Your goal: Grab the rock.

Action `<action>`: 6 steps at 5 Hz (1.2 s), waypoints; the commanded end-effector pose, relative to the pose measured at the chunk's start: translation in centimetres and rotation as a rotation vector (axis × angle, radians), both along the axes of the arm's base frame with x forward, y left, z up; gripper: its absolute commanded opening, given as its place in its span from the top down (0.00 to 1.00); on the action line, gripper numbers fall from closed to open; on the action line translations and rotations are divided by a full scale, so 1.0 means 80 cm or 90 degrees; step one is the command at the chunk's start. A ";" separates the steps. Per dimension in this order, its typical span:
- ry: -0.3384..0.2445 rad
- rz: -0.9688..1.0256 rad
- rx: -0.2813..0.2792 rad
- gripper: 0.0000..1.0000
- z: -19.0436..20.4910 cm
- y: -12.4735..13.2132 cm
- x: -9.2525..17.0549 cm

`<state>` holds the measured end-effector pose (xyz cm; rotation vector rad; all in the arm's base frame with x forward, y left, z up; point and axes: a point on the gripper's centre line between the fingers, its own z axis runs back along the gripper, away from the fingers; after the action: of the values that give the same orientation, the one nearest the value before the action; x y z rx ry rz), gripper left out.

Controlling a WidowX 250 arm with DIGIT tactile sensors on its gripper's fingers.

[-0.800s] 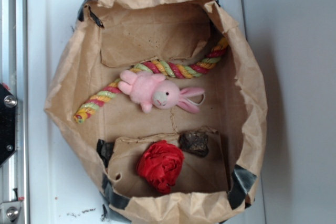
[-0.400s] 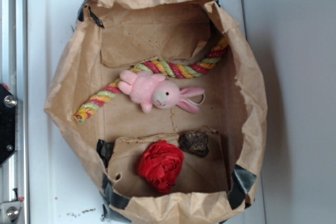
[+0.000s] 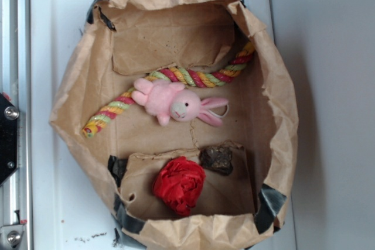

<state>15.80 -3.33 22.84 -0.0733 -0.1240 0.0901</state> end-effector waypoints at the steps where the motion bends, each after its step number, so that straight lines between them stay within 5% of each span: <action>1: -0.081 0.001 0.006 0.00 -0.011 -0.012 0.067; 6: -0.075 -0.001 0.033 0.00 -0.100 0.008 0.167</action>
<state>28.10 -3.12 12.87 -0.0212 -0.1783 0.0694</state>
